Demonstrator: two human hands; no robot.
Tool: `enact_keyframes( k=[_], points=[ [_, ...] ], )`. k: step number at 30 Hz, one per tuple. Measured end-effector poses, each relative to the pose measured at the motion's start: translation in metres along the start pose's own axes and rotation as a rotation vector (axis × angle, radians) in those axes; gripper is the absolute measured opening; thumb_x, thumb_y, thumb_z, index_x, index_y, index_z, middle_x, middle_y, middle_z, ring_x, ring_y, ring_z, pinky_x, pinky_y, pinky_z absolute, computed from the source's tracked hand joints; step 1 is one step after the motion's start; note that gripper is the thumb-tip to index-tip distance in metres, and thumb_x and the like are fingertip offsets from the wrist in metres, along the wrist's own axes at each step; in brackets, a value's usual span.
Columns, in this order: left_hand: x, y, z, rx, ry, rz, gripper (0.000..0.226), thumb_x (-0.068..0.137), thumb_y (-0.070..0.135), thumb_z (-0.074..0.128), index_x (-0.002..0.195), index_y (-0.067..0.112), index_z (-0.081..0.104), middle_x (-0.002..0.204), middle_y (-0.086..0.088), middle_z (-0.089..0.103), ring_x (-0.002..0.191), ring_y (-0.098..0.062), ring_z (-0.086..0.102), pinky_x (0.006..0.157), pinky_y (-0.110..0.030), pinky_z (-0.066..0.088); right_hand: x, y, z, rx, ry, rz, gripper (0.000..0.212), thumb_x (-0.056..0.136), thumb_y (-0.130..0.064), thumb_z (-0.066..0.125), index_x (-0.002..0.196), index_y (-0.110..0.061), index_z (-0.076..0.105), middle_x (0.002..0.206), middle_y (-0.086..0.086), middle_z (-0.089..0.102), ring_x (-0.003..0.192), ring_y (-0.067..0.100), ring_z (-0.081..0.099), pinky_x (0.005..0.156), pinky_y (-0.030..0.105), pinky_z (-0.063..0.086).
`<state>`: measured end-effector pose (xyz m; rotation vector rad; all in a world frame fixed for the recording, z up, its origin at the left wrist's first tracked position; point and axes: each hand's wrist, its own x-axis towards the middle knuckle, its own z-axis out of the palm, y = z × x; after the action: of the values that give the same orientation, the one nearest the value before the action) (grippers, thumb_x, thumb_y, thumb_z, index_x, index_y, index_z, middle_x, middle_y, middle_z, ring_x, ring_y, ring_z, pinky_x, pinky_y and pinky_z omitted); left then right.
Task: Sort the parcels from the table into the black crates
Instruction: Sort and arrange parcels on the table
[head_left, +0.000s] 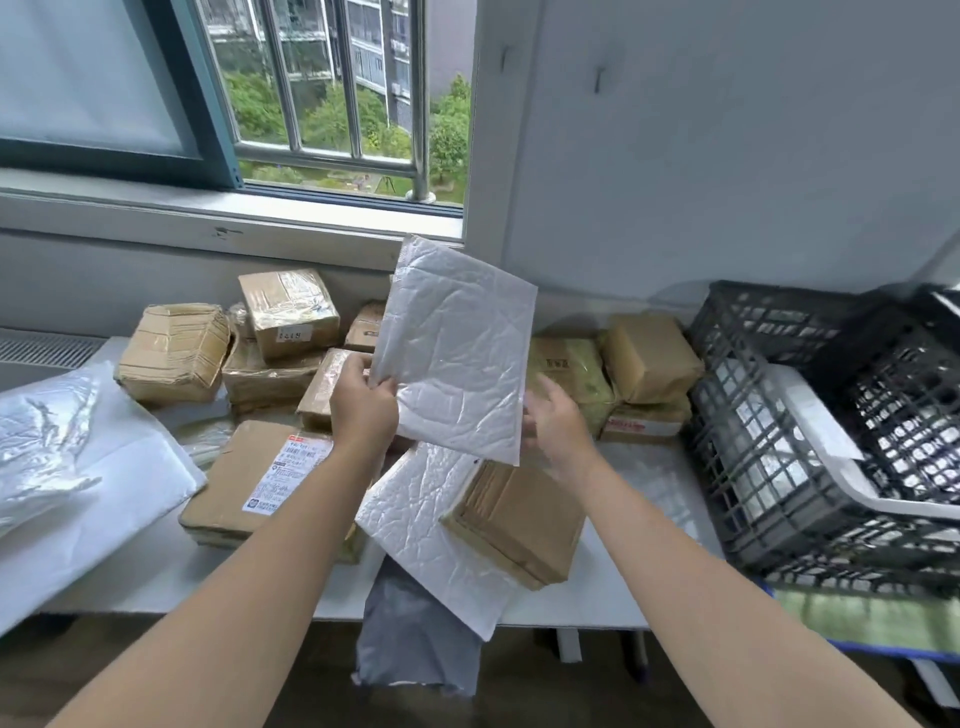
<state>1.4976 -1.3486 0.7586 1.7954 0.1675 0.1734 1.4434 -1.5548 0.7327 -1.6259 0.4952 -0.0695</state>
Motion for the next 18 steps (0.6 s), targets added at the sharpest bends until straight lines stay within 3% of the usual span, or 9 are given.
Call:
enact_keyframes(
  k=[3,6,8,10,11,12,15,18],
  points=[
    [0.001,0.007,0.007,0.063,-0.055,0.013,0.022,0.093,0.009,0.065,0.106,0.022,0.053,0.103,0.000,0.062,0.078,-0.003,0.055,0.058,-0.018,0.040,0.000,-0.024,-0.007,0.064,0.098,-0.040,0.048,0.096,-0.027,0.064,0.138,-0.009,0.051,0.118,0.010,0.068,0.106,0.024,0.067,0.097,0.048,0.053],
    [0.001,0.018,0.015,0.252,-0.098,0.056,0.049,0.090,0.016,0.071,0.133,0.016,0.047,0.126,-0.009,0.054,0.106,-0.023,0.056,0.084,-0.035,0.048,-0.004,-0.045,-0.015,0.025,0.188,-0.174,0.019,0.092,-0.014,0.065,0.111,-0.016,0.065,0.101,0.005,0.072,0.095,0.024,0.069,0.087,0.043,0.057],
    [0.000,0.028,0.023,0.352,-0.059,0.201,0.051,0.091,0.021,0.069,0.136,0.011,0.048,0.127,-0.010,0.052,0.117,-0.027,0.050,0.094,-0.031,0.044,-0.009,-0.056,-0.020,-0.074,0.256,-0.327,0.012,0.092,-0.014,0.063,0.101,-0.022,0.065,0.096,-0.004,0.070,0.091,0.013,0.065,0.081,0.035,0.054],
    [-0.006,0.042,0.036,0.246,-0.154,0.231,0.046,0.095,0.029,0.063,0.135,0.010,0.049,0.112,0.001,0.056,0.103,-0.016,0.056,0.077,-0.010,0.042,-0.016,-0.064,-0.022,-0.171,0.243,-0.478,0.017,0.093,-0.014,0.062,0.095,-0.030,0.063,0.091,-0.012,0.068,0.084,0.003,0.061,0.075,0.026,0.050],
    [-0.009,0.050,0.043,0.160,-0.242,0.187,0.048,0.096,0.034,0.060,0.137,0.012,0.048,0.109,0.004,0.058,0.095,-0.009,0.057,0.069,-0.008,0.043,-0.019,-0.066,-0.022,-0.210,0.214,-0.527,0.019,0.093,-0.014,0.062,0.095,-0.033,0.062,0.090,-0.013,0.067,0.084,0.004,0.061,0.074,0.025,0.050],
    [-0.012,0.057,0.050,0.052,-0.325,0.126,0.052,0.097,0.040,0.058,0.140,0.015,0.045,0.111,0.003,0.061,0.094,-0.007,0.058,0.069,-0.012,0.047,-0.022,-0.067,-0.020,-0.251,0.186,-0.564,0.018,0.093,-0.015,0.062,0.096,-0.032,0.063,0.090,-0.012,0.068,0.084,0.006,0.062,0.074,0.025,0.051],
    [-0.015,0.072,0.063,-0.281,-0.455,-0.053,0.059,0.094,0.048,0.059,0.143,0.021,0.040,0.119,-0.008,0.064,0.100,-0.020,0.068,0.067,-0.032,0.060,-0.026,-0.065,-0.014,-0.437,0.154,-0.706,0.019,0.090,-0.011,0.066,0.104,-0.023,0.071,0.090,-0.009,0.070,0.080,0.007,0.058,0.072,0.019,0.047],
    [-0.008,0.079,0.064,-0.391,-0.380,-0.118,0.043,0.097,0.028,0.062,0.135,0.018,0.045,0.115,-0.010,0.066,0.096,-0.027,0.071,0.064,-0.036,0.061,-0.030,-0.061,-0.009,-0.530,0.076,-0.804,0.025,0.088,-0.008,0.069,0.110,-0.018,0.073,0.104,-0.008,0.072,0.090,0.009,0.059,0.081,0.024,0.049]
  ],
)
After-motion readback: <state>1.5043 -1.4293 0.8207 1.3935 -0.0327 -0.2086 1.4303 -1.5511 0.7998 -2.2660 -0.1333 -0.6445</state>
